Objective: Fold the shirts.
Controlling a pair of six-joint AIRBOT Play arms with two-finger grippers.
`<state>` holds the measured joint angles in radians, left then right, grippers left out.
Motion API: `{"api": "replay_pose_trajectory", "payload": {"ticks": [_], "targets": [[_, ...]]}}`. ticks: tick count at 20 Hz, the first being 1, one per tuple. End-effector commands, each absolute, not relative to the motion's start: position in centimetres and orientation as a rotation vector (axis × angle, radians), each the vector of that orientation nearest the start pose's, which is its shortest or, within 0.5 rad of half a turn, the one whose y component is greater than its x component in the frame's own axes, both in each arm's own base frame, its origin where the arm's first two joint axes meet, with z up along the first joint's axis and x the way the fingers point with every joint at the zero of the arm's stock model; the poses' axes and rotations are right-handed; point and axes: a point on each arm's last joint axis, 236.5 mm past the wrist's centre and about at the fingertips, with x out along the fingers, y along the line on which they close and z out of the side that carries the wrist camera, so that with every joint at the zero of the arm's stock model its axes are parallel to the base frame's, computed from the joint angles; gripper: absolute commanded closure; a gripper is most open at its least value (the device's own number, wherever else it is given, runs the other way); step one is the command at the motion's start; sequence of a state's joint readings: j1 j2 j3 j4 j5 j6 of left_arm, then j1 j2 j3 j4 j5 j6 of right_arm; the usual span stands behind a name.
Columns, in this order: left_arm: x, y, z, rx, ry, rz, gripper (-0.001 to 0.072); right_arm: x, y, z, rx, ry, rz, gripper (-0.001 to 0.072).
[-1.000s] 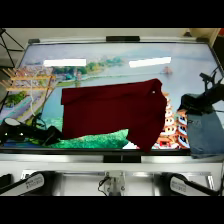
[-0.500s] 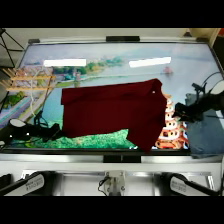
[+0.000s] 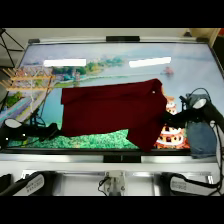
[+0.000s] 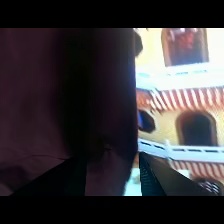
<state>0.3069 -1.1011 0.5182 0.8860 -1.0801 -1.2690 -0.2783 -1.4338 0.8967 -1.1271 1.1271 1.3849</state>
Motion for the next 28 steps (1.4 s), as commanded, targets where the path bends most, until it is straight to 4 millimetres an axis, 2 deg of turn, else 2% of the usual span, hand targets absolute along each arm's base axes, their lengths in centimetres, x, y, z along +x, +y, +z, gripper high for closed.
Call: {"api": "replay_pose_trajectory", "payload": {"ticks": [1, 2, 3, 5, 6, 7, 8, 9, 10, 11, 12, 13, 14, 15, 16, 17, 18, 19, 21, 24, 26, 28], "targets": [[25.4, -5.9, -7.9, -0.725, 1.396, -0.192, 0.0673, 33.1, 0.3, -11.9, 0.572, 1.489, 0.063, 0.0278], [25.6, -5.9, -7.8, -0.724, 1.391, -0.192, 0.0673, 33.2, 0.3, -12.0, 0.571, 1.487, 0.062, 0.0360], [25.8, -5.8, -7.7, -0.720, 1.385, -0.193, 0.0672, 33.3, 0.4, -11.9, 0.582, 1.484, 0.061, 0.0610], [27.2, -5.4, -6.3, -0.671, 1.341, -0.224, 0.0675, 33.9, 1.8, -10.4, 0.582, 1.447, 0.158, 0.0640], [28.6, -4.8, -4.6, -0.629, 1.300, -0.235, 0.0677, 34.8, 2.3, -8.4, 0.551, 1.395, 0.223, 0.0641], [30.5, -3.9, -1.9, -0.569, 1.238, -0.247, 0.0677, 36.3, 2.0, -5.2, 0.509, 1.308, 0.240, 0.0641], [33.0, -2.9, 2.7, -0.487, 1.132, -0.258, 0.0677, 38.2, 1.4, -0.8, 0.455, 1.187, 0.243, 0.0642], [35.7, -1.9, 9.3, -0.395, 0.978, -0.264, 0.0678, 40.4, 0.4, 5.7, 0.373, 1.009, 0.237, 0.0641], [37.5, -1.2, 17.1, -0.304, 0.796, -0.264, 0.0677, 41.8, -0.3, 13.4, 0.273, 0.810, 0.230, 0.0641], [37.9, -1.0, 26.9, -0.204, 0.575, -0.260, 0.0676, 41.7, -0.9, 23.0, 0.154, 0.569, 0.205, 0.0640], [36.5, -1.4, 36.0, -0.113, 0.367, -0.253, 0.0676, 40.0, -1.1, 32.4, 0.056, 0.327, 0.169, 0.0640], [33.3, -2.3, 45.0, -0.024, 0.151, -0.243, 0.0675, 36.2, -1.1, 41.9, -0.040, 0.079, 0.113, 0.0641], [29.3, -3.4, 51.6, 0.049, -0.022, -0.231, 0.0675, 31.4, -0.8, 49.0, -0.111, -0.118, 0.056, 0.0641], [24.7, -4.5, 56.8, 0.093, -0.167, -0.210, 0.0675, 26.1, -0.2, 54.2, -0.171, -0.274, 0.009, 0.0641], [20.7, -5.2, 59.9, 0.101, -0.267, -0.187, 0.0675, 21.7, 0.3, 57.0, -0.209, -0.359, -0.031, 0.0641], [17.6, -5.6, 61.4, 0.088, -0.327, -0.168, 0.0675, 17.7, 0.5, 58.3, -0.222, -0.403, -0.073, 0.0641], [15.2, -5.9, 61.9, 0.072, -0.356, -0.149, 0.0675, 14.8, 0.7, 58.6, -0.212, -0.416, -0.102, 0.0641], [13.5, -5.8, 61.3, 0.058, -0.351, -0.125, 0.0676, 12.7, 0.8, 58.0, -0.211, -0.402, -0.123, 0.0641], [12.1, -5.3, 58.5, 0.034, -0.272, -0.079, 0.0675, 11.1, 0.3, 55.4, -0.249, -0.302, -0.167, 0.0641], [12.6, -3.9, 55.1, 0.025, -0.191, -0.020, 0.0675, 11.8, -0.8, 52.1, -0.260, -0.153, -0.195, 0.0640], [14.7, -3.4, 52.3, 0.007, -0.081, -0.024, 0.0674, 13.6, -1.3, 49.8, -0.248, -0.042, -0.181, 0.0640], [17.4, -2.7, 48.5, -0.017, 0.068, -0.030, 0.0674, 16.1, -1.9, 45.8, -0.226, 0.147, -0.153, 0.0640]]}}
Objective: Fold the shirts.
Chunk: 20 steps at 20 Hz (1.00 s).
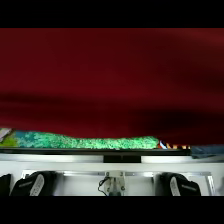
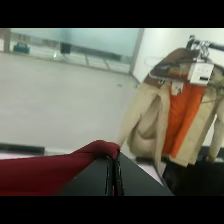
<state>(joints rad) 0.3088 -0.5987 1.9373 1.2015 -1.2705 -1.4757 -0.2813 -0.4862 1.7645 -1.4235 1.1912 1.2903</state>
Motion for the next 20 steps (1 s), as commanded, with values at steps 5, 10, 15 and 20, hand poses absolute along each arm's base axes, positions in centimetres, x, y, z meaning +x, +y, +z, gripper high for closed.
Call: {"api": "replay_pose_trajectory", "payload": {"ticks": [5, 10, 15, 20], "targets": [[27.3, -0.9, 33.2, -0.109, 0.551, -0.110, 0.0676, 24.3, -2.7, 30.1, -0.080, 0.778, 0.008, 0.0640], [38.3, -0.6, 15.3, -0.170, 0.927, -0.177, 0.0677, 37.1, -3.0, 14.1, -0.014, 0.978, 0.097, 0.0641], [48.9, 0.0, 5.1, -0.280, 1.005, -0.119, 0.0676, 52.3, 0.4, 6.6, 0.102, 0.747, 0.049, 0.0640], [56.1, 0.2, 1.9, -0.314, 0.903, -0.087, 0.0673, 56.1, -0.1, 0.3, 0.243, 0.732, -0.024, 0.0640]]}}
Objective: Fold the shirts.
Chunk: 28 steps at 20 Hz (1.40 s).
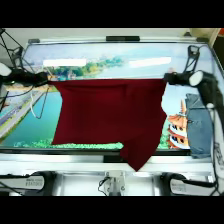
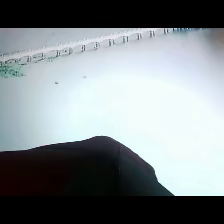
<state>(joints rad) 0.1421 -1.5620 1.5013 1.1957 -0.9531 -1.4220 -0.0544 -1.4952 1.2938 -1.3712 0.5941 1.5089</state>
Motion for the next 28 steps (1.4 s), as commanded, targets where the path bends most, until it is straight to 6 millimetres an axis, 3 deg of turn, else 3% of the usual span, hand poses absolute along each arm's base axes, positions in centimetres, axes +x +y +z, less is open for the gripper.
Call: {"api": "replay_pose_trajectory", "payload": {"ticks": [1, 3, 5, 9, 12, 16, 20, 21, 23, 25, 28], "targets": [[56.7, 0.1, 0.8, -0.313, 0.899, -0.082, 0.0672, 55.4, 0.3, -1.3, 0.254, 0.790, -0.019, 0.0640], [56.5, 0.0, -1.4, -0.319, 0.946, -0.082, 0.0672, 53.6, 1.0, -3.5, 0.269, 0.904, -0.006, 0.0640], [54.9, 0.0, -2.6, -0.311, 1.029, -0.105, 0.0672, 51.6, 1.4, -3.3, 0.239, 0.979, 0.020, 0.0640], [49.4, 0.8, -3.1, -0.247, 1.242, -0.225, 0.0672, 45.4, 0.3, -1.4, 0.153, 1.177, 0.025, 0.0640], [45.2, 0.1, -5.4, -0.287, 1.428, -0.279, 0.0672, 40.8, 1.6, -4.0, 0.170, 1.374, 0.051, 0.0640], [42.7, -0.9, -8.4, -0.313, 1.517, -0.287, 0.0672, 38.4, 2.5, -7.5, 0.208, 1.446, 0.018, 0.0640], [42.3, -1.5, -9.1, -0.340, 1.525, -0.295, 0.0671, 39.0, 3.2, -7.9, 0.261, 1.426, 0.018, 0.0613], [42.4, -1.7, -8.9, -0.351, 1.521, -0.301, 0.0622, 39.3, 3.4, -7.5, 0.270, 1.414, 0.024, 0.0589], [41.4, -1.7, -8.0, -0.358, 1.566, -0.327, 0.0098, 39.4, 3.3, -5.8, 0.250, 1.416, 0.038, 0.0234], [40.4, -0.1, -5.3, -0.358, 1.611, -0.343, 0.0107, 38.6, 1.9, -2.8, 0.161, 1.433, 0.029, 0.0204], [37.1, 4.0, -1.3, -0.466, 1.650, -0.253, 0.0108, 34.0, -2.6, 1.0, 0.015, 1.526, -0.068, 0.0204]]}}
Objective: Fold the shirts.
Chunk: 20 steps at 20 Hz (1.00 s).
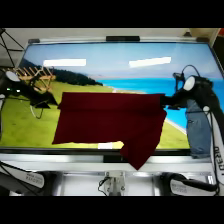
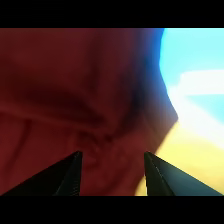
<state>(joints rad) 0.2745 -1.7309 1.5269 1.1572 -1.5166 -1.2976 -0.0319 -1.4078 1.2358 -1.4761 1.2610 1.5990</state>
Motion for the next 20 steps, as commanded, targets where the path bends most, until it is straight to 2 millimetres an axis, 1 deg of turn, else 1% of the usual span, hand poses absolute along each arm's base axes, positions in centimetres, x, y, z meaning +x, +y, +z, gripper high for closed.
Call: {"api": "replay_pose_trajectory", "payload": {"ticks": [1, 2, 3, 4, 5, 6, 7, 8, 10, 14, 15, 16, 17, 19, 20], "targets": [[35.1, 4.8, -1.1, -0.517, 1.656, -0.224, 0.0108, 32.3, -3.6, 1.6, 0.036, 1.546, -0.085, 0.0204], [32.8, 5.0, -1.9, -0.550, 1.669, -0.212, 0.0109, 31.1, -4.5, 2.0, 0.069, 1.542, -0.106, 0.0204], [30.0, 4.6, -3.4, -0.575, 1.677, -0.210, 0.0109, 29.9, -5.5, 2.3, 0.106, 1.528, -0.135, 0.0204], [27.5, 3.9, -5.2, -0.591, 1.678, -0.212, 0.0110, 28.8, -6.2, 2.5, 0.143, 1.512, -0.158, 0.0204], [25.3, 2.6, -6.7, -0.613, 1.670, -0.238, 0.0112, 28.1, -6.7, 2.8, 0.172, 1.496, -0.173, 0.0204], [23.7, 1.5, -7.6, -0.624, 1.655, -0.270, 0.0113, 27.6, -7.0, 3.2, 0.194, 1.480, -0.183, 0.0204], [22.7, 0.9, -8.6, -0.632, 1.642, -0.261, 0.0112, 27.4, -7.2, 3.7, 0.207, 1.461, -0.193, 0.0204], [22.1, 0.7, -9.4, -0.632, 1.634, -0.239, 0.0112, 27.3, -7.3, 4.1, 0.209, 1.443, -0.197, 0.0204], [21.7, 0.3, -10.5, -0.645, 1.636, -0.225, 0.0113, 27.2, -7.3, 4.7, 0.205, 1.426, -0.198, 0.0204], [21.9, -1.0, -11.6, -0.655, 1.610, -0.236, 0.0114, 27.1, -7.3, 4.7, 0.202, 1.428, -0.195, 0.0204], [22.3, -1.1, -11.9, -0.649, 1.596, -0.225, 0.0140, 27.1, -7.3, 4.7, 0.202, 1.429, -0.195, 0.0204], [22.9, -1.2, -12.2, -0.662, 1.570, -0.205, 0.0318, 27.0, -7.3, 4.7, 0.203, 1.433, -0.194, 0.0204], [23.4, -1.5, -12.3, -0.685, 1.544, -0.197, 0.0396, 26.8, -7.2, 4.6, 0.204, 1.443, -0.193, 0.0204], [23.8, -2.0, -12.2, -0.713, 1.527, -0.200, 0.0644, 26.2, -7.0, 4.6, 0.208, 1.469, -0.191, 0.0204], [23.7, -2.2, -12.1, -0.715, 1.534, -0.207, 0.0672, 25.9, -6.9, 4.5, 0.210, 1.483, -0.189, 0.0204]]}}
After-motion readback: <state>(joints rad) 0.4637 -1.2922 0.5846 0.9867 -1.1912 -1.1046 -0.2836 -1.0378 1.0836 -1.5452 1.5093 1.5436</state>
